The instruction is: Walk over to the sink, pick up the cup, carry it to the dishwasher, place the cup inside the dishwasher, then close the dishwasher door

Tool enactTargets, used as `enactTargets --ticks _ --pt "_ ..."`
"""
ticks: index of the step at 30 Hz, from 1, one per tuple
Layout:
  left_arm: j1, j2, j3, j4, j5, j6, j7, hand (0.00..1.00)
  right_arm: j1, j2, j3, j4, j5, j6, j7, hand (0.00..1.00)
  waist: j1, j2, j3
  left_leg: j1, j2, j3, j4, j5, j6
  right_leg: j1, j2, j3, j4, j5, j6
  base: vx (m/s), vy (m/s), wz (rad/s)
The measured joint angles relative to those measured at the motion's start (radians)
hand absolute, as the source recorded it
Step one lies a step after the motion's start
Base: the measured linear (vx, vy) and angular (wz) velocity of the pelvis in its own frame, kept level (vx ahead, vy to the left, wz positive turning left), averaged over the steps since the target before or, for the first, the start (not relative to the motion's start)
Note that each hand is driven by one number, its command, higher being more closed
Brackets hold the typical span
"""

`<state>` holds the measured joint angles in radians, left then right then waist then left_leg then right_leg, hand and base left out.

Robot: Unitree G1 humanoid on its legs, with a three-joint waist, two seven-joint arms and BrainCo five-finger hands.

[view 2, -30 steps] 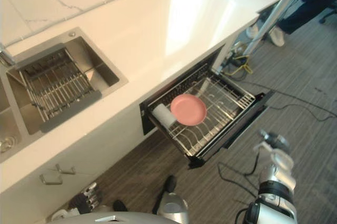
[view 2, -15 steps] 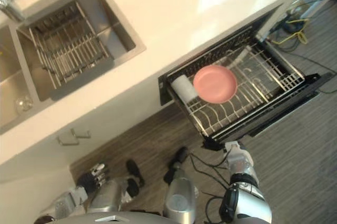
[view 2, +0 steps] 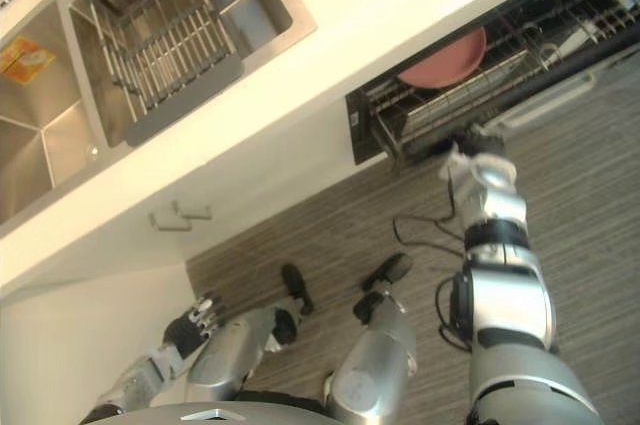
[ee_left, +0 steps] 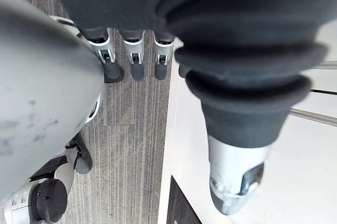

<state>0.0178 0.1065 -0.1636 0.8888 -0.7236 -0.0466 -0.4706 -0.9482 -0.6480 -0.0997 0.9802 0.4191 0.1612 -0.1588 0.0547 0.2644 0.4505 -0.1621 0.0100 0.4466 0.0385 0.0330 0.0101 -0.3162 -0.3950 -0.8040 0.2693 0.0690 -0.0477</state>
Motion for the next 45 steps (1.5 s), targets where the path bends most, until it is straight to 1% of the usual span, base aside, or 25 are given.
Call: enactTargets --ticks 3,4,6,9,13,14,15,16,18,20,22,23,24,26,27,30,31,32,34,37,40,41,43,44,45 --pt "0.003 -0.001 -0.043 0.006 -0.001 -0.039 -0.024 0.0 -0.094 -0.018 0.103 0.02 -0.093 0.0 0.029 1.0 0.032 0.022 -0.013 0.003 -0.008 -0.037 -0.028 0.032 -0.005 -0.004 -0.033 -0.032 0.071 -0.048 -0.001 -0.01 -0.062 0.39" --pt "0.004 -0.001 -0.047 0.006 -0.002 -0.041 -0.029 0.0 -0.109 -0.015 0.126 0.02 -0.114 0.0 0.041 0.0 0.039 0.026 -0.015 0.004 -0.008 -0.038 -0.029 0.034 -0.005 -0.006 -0.039 -0.034 0.084 -0.057 -0.001 -0.01 -0.061 0.25" --pt "0.008 -0.001 -0.057 0.004 -0.005 -0.043 -0.038 0.0 -0.12 -0.005 0.171 0.048 -0.183 0.019 0.054 0.0 0.053 0.034 -0.022 0.007 -0.014 -0.041 -0.041 0.041 -0.006 -0.015 -0.055 -0.034 0.115 -0.076 -0.005 0.01 -0.051 0.09" --pt "0.014 -0.002 -0.068 -0.001 -0.005 -0.043 -0.047 0.0 -0.121 0.011 0.197 0.03 -0.224 0.03 0.088 0.0 0.05 0.043 -0.032 0.009 -0.021 -0.046 -0.058 0.054 -0.007 -0.026 -0.07 -0.031 0.142 -0.09 -0.003 0.03 -0.047 0.06" --pt "0.027 -0.002 -0.074 -0.03 -0.017 -0.043 -0.067 0.0 -0.118 0.009 0.197 0.025 -0.229 0.047 0.092 0.0 0.04 0.043 -0.032 0.027 -0.019 -0.047 -0.058 0.06 0.0 -0.011 -0.07 -0.031 0.15 -0.1 0.002 0.05 -0.047 0.0" --pt "0.034 -0.003 -0.074 -0.043 -0.035 -0.033 -0.08 0.0 -0.115 0.008 0.195 0.021 -0.246 0.057 0.086 0.0 0.029 0.043 -0.032 0.036 -0.018 -0.047 -0.058 0.057 -0.001 0.0 -0.07 -0.032 0.15 -0.103 0.006 0.07 -0.042 -0.03" --pt "0.037 -0.006 -0.073 -0.054 -0.106 0.015 -0.112 0.0 -0.099 0.002 0.189 0.003 -0.298 0.059 0.069 0.0 0.023 0.043 -0.032 0.046 -0.017 -0.046 -0.057 0.051 -0.003 0.008 -0.068 -0.032 0.15 -0.105 0.009 0.06 -0.029 -0.04" --pt "0.036 -0.01 -0.072 -0.057 -0.142 0.038 -0.128 0.0 -0.083 -0.002 0.181 -0.017 -0.311 0.06 0.067 0.0 0.022 0.043 -0.032 0.049 -0.016 -0.045 -0.056 0.047 -0.003 0.013 -0.067 -0.032 0.148 -0.105 0.009 0.06 -0.023 -0.07" --pt "0.037 -0.017 -0.068 -0.064 -0.24 0.096 -0.167 0.0 0.036 0.012 0.112 -0.131 -0.313 0.028 0.037 0.0 0.016 0.039 -0.03 0.071 -0.003 -0.04 -0.055 0.037 -0.008 0.043 -0.045 -0.034 0.124 -0.102 0.014 0.07 -0.024 -0.06" --pt "0.044 -0.032 -0.039 -0.063 -0.267 0.104 -0.171 0.0 0.138 0.042 0.04 -0.232 -0.31 -0.008 0.006 0.0 0.01 0.032 -0.025 0.093 0.01 -0.039 -0.055 0.029 -0.015 0.074 -0.021 -0.037 0.099 -0.097 0.02 0.09 -0.038 -0.1" --pt "0.056 -0.048 0.009 -0.06 -0.275 0.099 -0.166 0.0 0.249 0.095 -0.025 -0.343 -0.311 -0.049 -0.033 0.0 -0.009 0.015 -0.012 0.119 0.022 -0.036 -0.052 0.019 -0.024 0.105 0.002 -0.036 0.075 -0.093 0.026 0.11 -0.04 -0.14" --pt "0.056 -0.05 0.023 -0.052 -0.274 0.089 -0.161 0.0 0.313 0.124 -0.048 -0.395 -0.313 -0.082 -0.06 0.0 -0.017 0.003 -0.003 0.131 0.03 -0.035 -0.048 0.01 -0.031 0.12 0.017 -0.034 0.06 -0.091 0.029 0.12 -0.053 -0.17" --pt "0.056 -0.051 0.055 -0.04 -0.273 0.067 -0.137 0.0 0.432 0.189 -0.087 -0.463 -0.331 -0.146 -0.116 0.0 -0.031 -0.016 0.01 0.148 0.043 -0.033 -0.038 -0.005 -0.037 0.144 0.035 -0.034 0.042 -0.091 0.033 0.1 -0.046 -0.16" --pt "0.056 -0.052 0.089 -0.023 -0.268 0.042 -0.108 0.0 0.546 0.25 -0.115 -0.479 -0.34 -0.192 -0.145 0.0 -0.046 -0.042 0.011 0.149 0.051 -0.03 -0.037 -0.012 -0.042 0.148 0.048 -0.034 0.032 -0.091 0.035 0.11 -0.034 -0.09" --pt "0.056 -0.055 0.123 -0.008 -0.25 0.016 -0.068 0.0 0.653 0.3 -0.139 -0.442 -0.338 -0.226 -0.154 0.0 -0.058 -0.067 0.012 0.151 0.055 -0.03 -0.037 -0.014 -0.045 0.152 0.053 -0.036 0.031 -0.09 0.034 0.13 -0.025 -0.01" --pt "0.056 -0.074 0.173 0.002 -0.204 -0.023 0.003 0.0 0.799 0.376 -0.201 -0.292 -0.299 -0.269 -0.154 0.0 -0.066 -0.094 0.007 0.185 0.06 -0.041 -0.038 -0.019 -0.052 0.205 0.057 -0.057 0.027 -0.09 0.046 0.15 -0.013 0.12" --pt "0.061 -0.08 0.209 0.007 -0.164 -0.044 0.036 0.0 0.864 0.424 -0.228 -0.191 -0.287 -0.297 -0.153 0.0 -0.065 -0.12 -0.008 0.216 0.061 -0.042 -0.039 -0.025 -0.057 0.239 0.063 -0.059 0.015 -0.087 0.055 0.12 0.01 0.07" --pt "0.067 -0.079 0.222 0.007 -0.138 -0.052 0.052 0.0 0.886 0.443 -0.236 -0.151 -0.281 -0.316 -0.15 0.0 -0.065 -0.131 -0.02 0.224 0.064 -0.042 -0.04 -0.035 -0.06 0.249 0.068 -0.06 0.009 -0.085 0.059 0.13 0.032 -0.03" --pt "0.078 -0.07 0.263 0.027 -0.044 -0.076 0.093 0.0 0.95 0.502 -0.26 -0.044 -0.25 -0.374 -0.147 0.0 -0.063 -0.182 -0.073 0.236 0.065 -0.042 -0.046 -0.055 -0.057 0.271 0.076 -0.061 -0.011 -0.077 0.073 0.07 0.057 0.01" --pt "0.098 -0.054 0.279 0.067 0.086 -0.09 0.104 0.0 1.009 0.528 -0.281 -0.01 -0.249 -0.372 -0.142 0.0 -0.056 -0.229 -0.123 0.275 0.05 -0.046 -0.085 -0.061 -0.053 0.296 0.063 -0.061 -0.003 -0.069 0.086 0.05 0.086 0.04" --pt "0.111 -0.045 0.275 0.076 0.188 -0.096 0.138 0.0 1.031 0.528 -0.316 -0.01 -0.248 -0.345 -0.107 0.0 -0.062 -0.237 -0.15 0.302 0.039 -0.071 -0.115 -0.058 -0.05 0.296 0.038 -0.034 0.07 -0.063 0.079 0.06 0.096 0.26" --pt "0.118 -0.038 0.267 0.078 0.233 -0.095 0.153 0.0 1.035 0.531 -0.317 -0.004 -0.249 -0.332 -0.102 0.0 -0.065 -0.238 -0.155 0.314 0.039 -0.09 -0.116 -0.06 -0.047 0.297 0.043 0.032 0.087 -0.057 0.07 0.08 0.078 0.38" --pt "0.112 -0.024 0.236 0.079 0.291 -0.092 0.203 0.0 1.042 0.549 -0.317 0.027 -0.265 -0.325 -0.098 0.0 -0.068 -0.24 -0.171 0.318 0.044 -0.127 -0.113 -0.056 -0.04 0.297 0.072 0.159 0.085 -0.054 0.066 0.1 0.031 0.51" --pt "0.106 -0.011 0.217 0.083 0.32 -0.09 0.231 0.0 1.051 0.571 -0.313 0.029 -0.291 -0.323 -0.09 0.0 -0.076 -0.229 -0.176 0.313 0.065 -0.162 -0.111 -0.045 -0.037 0.294 0.129 0.269 0.033 -0.093 0.077 0.13 -0.087 0.79" --pt "0.094 0.005 0.206 0.086 0.337 -0.085 0.254 0.0 1.053 0.599 -0.302 0.026 -0.311 -0.325 -0.088 0.0 -0.087 -0.238 -0.182 0.281 0.083 -0.199 -0.1 -0.036 -0.047 0.3 0.224 0.392 -0.092 -0.122 0.086 0.11 -0.126 0.97"
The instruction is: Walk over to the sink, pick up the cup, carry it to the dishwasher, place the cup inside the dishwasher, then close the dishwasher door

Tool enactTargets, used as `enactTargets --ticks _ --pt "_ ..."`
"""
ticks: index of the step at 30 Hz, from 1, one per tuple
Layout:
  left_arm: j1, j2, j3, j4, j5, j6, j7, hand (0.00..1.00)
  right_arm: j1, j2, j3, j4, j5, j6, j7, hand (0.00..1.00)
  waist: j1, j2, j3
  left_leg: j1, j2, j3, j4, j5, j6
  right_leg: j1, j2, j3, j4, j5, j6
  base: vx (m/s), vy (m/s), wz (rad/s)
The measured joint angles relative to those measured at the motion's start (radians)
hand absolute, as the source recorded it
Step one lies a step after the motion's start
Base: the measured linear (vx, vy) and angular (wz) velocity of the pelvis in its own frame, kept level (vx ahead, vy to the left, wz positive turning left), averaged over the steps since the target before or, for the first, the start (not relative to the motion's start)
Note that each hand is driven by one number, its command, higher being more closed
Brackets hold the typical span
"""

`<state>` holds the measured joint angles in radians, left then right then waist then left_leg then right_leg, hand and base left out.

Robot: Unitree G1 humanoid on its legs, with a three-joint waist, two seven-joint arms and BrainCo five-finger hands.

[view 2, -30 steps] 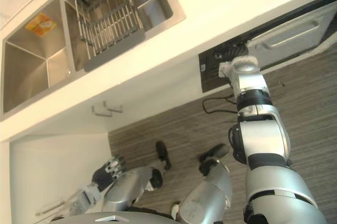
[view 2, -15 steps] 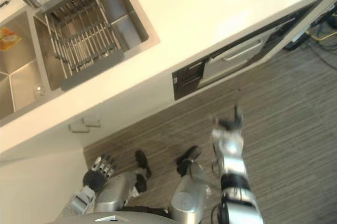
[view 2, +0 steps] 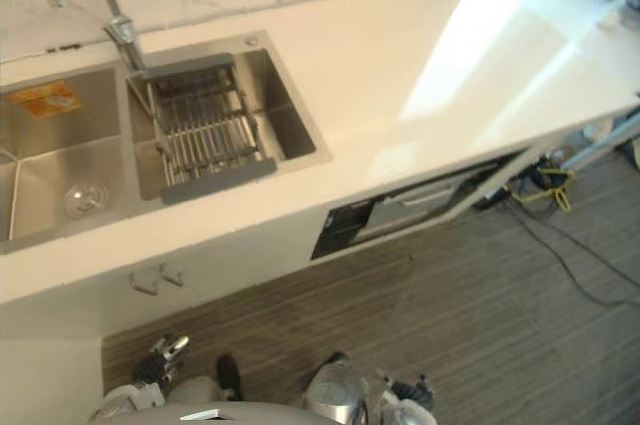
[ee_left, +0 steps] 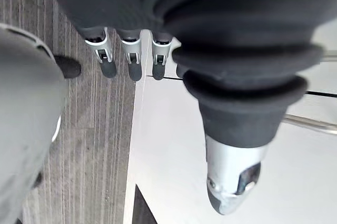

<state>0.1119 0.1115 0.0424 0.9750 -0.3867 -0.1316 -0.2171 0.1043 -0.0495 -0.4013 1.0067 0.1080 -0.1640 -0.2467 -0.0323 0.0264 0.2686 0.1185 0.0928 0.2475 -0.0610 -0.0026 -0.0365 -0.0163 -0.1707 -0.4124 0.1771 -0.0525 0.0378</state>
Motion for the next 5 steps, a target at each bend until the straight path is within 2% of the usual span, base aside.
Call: enactTargets --ticks 1,2,3,5 --pt "-0.016 0.015 -0.003 0.0 0.0 0.005 0.008 0.0 -0.002 0.021 0.009 -0.001 -0.007 -0.011 -0.001 0.0 -0.003 -0.044 -0.007 -0.03 -0.009 -0.022 0.014 0.006 -0.011 0.014 0.045 0.076 -0.101 0.041 -0.002 0.05 -0.205 0.89" --pt "-0.029 0.026 -0.002 0.005 0.0 0.006 0.012 0.0 -0.004 0.029 0.009 0.001 -0.019 -0.02 -0.003 0.0 -0.003 -0.065 0.003 -0.039 -0.027 -0.036 0.016 0.008 -0.016 0.02 0.054 0.091 -0.13 0.071 0.03 0.03 -0.137 0.51" --pt "-0.046 0.003 0.005 0.02 0.0 0.013 0.018 0.0 -0.028 0.027 0.005 0.003 -0.035 -0.035 -0.005 0.0 0.009 -0.043 0.017 -0.052 0.0 -0.043 0.009 0.018 -0.028 0.011 0.071 0.114 -0.12 0.1 0.02 0.04 -0.079 0.37" --pt "-0.044 -0.014 0.042 0.031 0.009 0.016 0.015 0.0 -0.031 0.025 0.007 -0.009 -0.027 -0.06 0.007 0.0 0.008 -0.041 0.017 -0.041 0.014 -0.058 -0.004 0.022 -0.038 0.021 0.089 0.186 -0.115 0.09 0.033 0.04 0.02 0.17"
